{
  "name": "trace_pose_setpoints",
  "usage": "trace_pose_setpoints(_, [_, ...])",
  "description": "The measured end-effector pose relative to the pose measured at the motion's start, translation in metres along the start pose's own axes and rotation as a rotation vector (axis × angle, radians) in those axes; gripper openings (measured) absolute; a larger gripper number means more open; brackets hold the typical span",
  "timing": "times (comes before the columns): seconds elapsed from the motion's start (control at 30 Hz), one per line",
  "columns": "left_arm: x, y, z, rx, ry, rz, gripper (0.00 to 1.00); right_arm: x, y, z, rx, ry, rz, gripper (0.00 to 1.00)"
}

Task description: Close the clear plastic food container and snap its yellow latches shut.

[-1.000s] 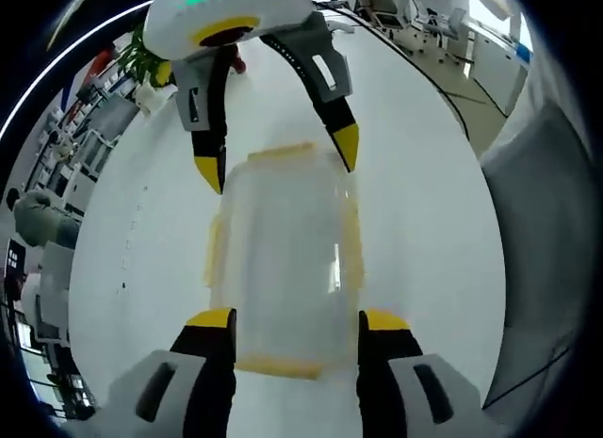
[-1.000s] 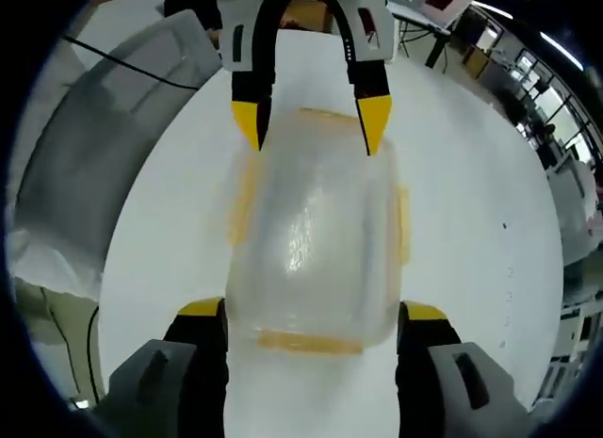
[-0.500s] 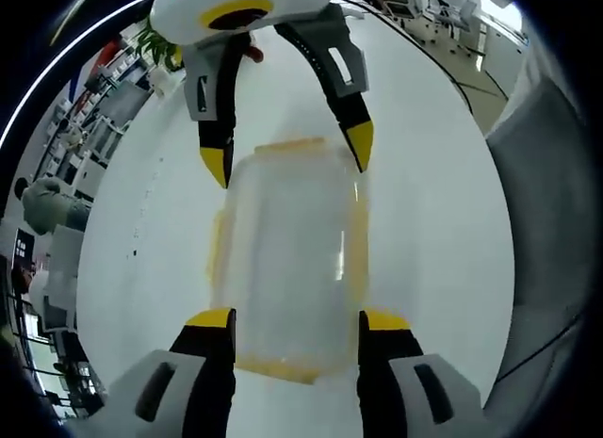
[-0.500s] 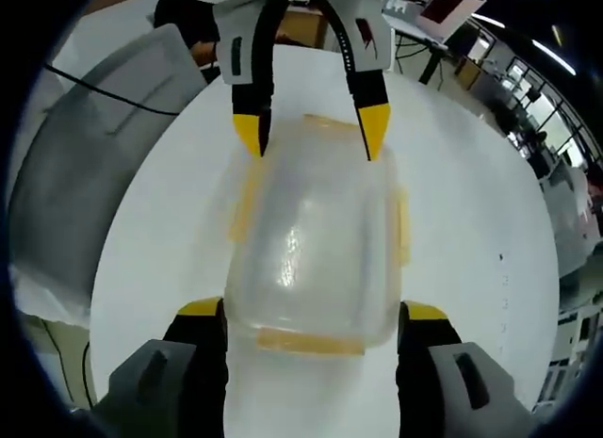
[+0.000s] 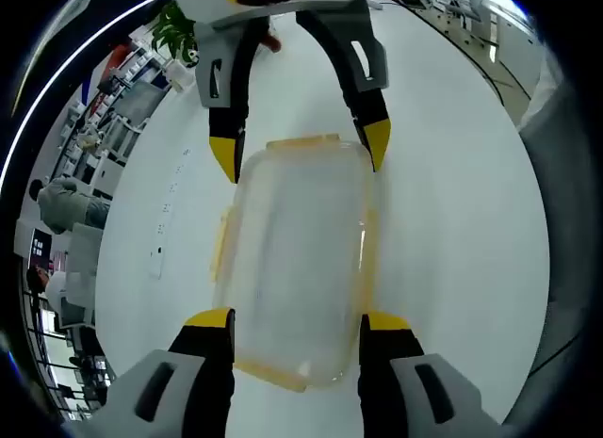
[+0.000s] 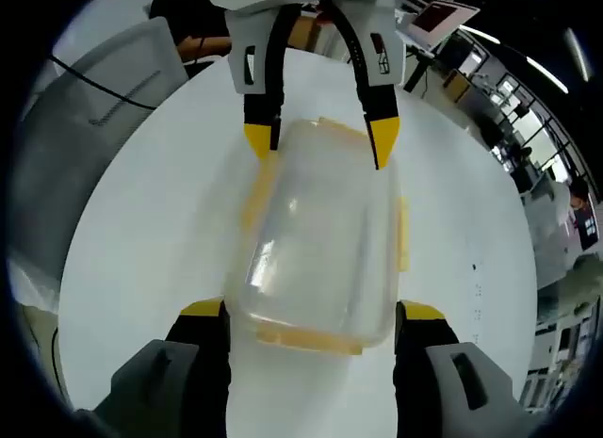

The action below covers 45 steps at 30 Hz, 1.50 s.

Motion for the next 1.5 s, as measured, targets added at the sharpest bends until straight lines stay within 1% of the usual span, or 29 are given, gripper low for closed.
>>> trace_pose_setpoints(0.03, [-0.001,-0.001,-0.004,0.009,0.013,0.002,0.48,0.000,-0.001,0.003,-0.007,0.025,0.007,0.65])
trace_pose_setpoints(0.13, [-0.002,-0.003,-0.011,0.014,-0.009,-0.004,0.48,-0.003,-0.003,0.012,-0.015,-0.020,0.012,0.65])
trace_pose_setpoints(0.3, [-0.002,-0.006,-0.018,0.033,-0.020,-0.015,0.48,-0.006,-0.006,0.021,-0.021,-0.041,0.033,0.65])
trace_pose_setpoints(0.57, [-0.002,-0.006,-0.017,0.039,-0.021,0.004,0.49,-0.007,-0.007,0.020,-0.026,-0.047,0.043,0.65])
trace_pose_setpoints(0.67, [-0.001,-0.005,-0.011,-0.011,0.017,0.039,0.57,-0.009,-0.004,0.019,-0.042,-0.055,0.047,0.64])
trace_pose_setpoints(0.7, [-0.001,-0.005,-0.011,-0.015,0.022,0.045,0.59,-0.008,-0.002,0.018,-0.045,-0.059,0.053,0.64])
trace_pose_setpoints(0.77, [-0.003,-0.002,-0.009,-0.027,0.078,0.055,0.62,-0.006,0.003,0.020,-0.058,-0.117,0.075,0.65])
trace_pose_setpoints(0.8, [0.002,-0.001,-0.006,-0.040,0.106,0.124,0.71,-0.003,0.006,0.020,-0.062,-0.153,0.103,0.67])
trace_pose_setpoints(0.83, [0.007,0.001,-0.006,-0.033,0.105,0.183,0.80,-0.001,0.009,0.020,-0.062,-0.171,0.120,0.70])
trace_pose_setpoints(0.87, [0.013,0.006,-0.005,-0.019,0.094,0.245,0.88,0.001,0.013,0.020,-0.073,-0.172,0.152,0.73])
trace_pose_setpoints(0.9, [0.014,0.009,-0.005,-0.008,0.106,0.263,0.92,0.004,0.016,0.019,-0.081,-0.163,0.188,0.76])
trace_pose_setpoints(0.93, [0.013,0.012,-0.005,0.004,0.127,0.269,0.92,0.006,0.019,0.018,-0.089,-0.170,0.211,0.79])
trace_pose_setpoints(0.97, [0.012,0.015,-0.004,0.022,0.164,0.283,0.95,0.007,0.022,0.015,-0.094,-0.206,0.237,0.83])
trace_pose_setpoints(1.0, [0.012,0.017,-0.003,0.034,0.180,0.299,0.99,0.009,0.024,0.011,-0.087,-0.246,0.254,0.89])
trace_pose_setpoints(1.03, [0.011,0.019,0.002,0.038,0.198,0.325,0.99,0.010,0.026,0.007,-0.081,-0.298,0.276,0.93])
trace_pose_setpoints(1.07, [0.011,0.020,0.007,0.028,0.211,0.347,0.99,0.012,0.028,0.005,-0.092,-0.323,0.297,0.96])
trace_pose_setpoints(1.1, [0.012,0.023,0.013,0.017,0.247,0.386,0.99,0.012,0.031,0.003,-0.112,-0.334,0.313,0.96])
trace_pose_setpoints(1.13, [0.011,0.026,0.017,0.024,0.266,0.409,0.99,0.012,0.033,0.002,-0.142,-0.339,0.324,0.96])
trace_pose_setpoints(1.17, [0.012,0.031,0.021,0.033,0.295,0.454,0.99,0.012,0.036,0.001,-0.179,-0.357,0.344,0.96])
trace_pose_setpoints(1.2, [0.012,0.033,0.022,0.044,0.306,0.472,0.99,0.012,0.038,0.000,-0.196,-0.378,0.347,0.98])
trace_pose_setpoints(1.23, [0.010,0.039,0.024,0.072,0.342,0.508,0.99,0.013,0.039,-0.002,-0.208,-0.412,0.345,1.00])
trace_pose_setpoints(1.27, [0.008,0.042,0.025,0.083,0.373,0.532,0.99,0.014,0.041,-0.004,-0.232,-0.456,0.339,0.99])
trace_pose_setpoints(1.3, [0.007,0.048,0.027,0.100,0.408,0.563,0.99,0.015,0.044,-0.004,-0.261,-0.478,0.333,0.99])
trace_pose_setpoints(1.33, [0.005,0.052,0.029,0.114,0.417,0.577,0.99,0.019,0.048,-0.004,-0.296,-0.499,0.351,0.99])
trace_pose_setpoints(1.37, [0.003,0.058,0.030,0.134,0.421,0.593,0.99,0.020,0.050,-0.005,-0.305,-0.506,0.360,0.99])
trace_pose_setpoints(1.4, [0.000,0.066,0.033,0.163,0.415,0.616,0.99,0.025,0.057,-0.007,-0.334,-0.535,0.387,0.99])
trace_pose_setpoints(1.43, [-0.002,0.072,0.035,0.185,0.409,0.630,0.99,0.028,0.061,-0.009,-0.349,-0.552,0.407,0.99])
trace_pose_setpoints(1.5, [-0.010,0.087,0.045,0.211,0.405,0.655,0.97,0.034,0.072,-0.017,-0.361,-0.606,0.414,0.98])
Point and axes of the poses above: the point that each gripper's makers call its tool centre point, and the gripper's own axes: y roughly backward along the fingers, z roughly to its right, x roughly out of its top, the point moved 5 cm from there along y, roughly backward along the fingers, and after that the axes turned 8 degrees about -x, right-handed, at the moved point
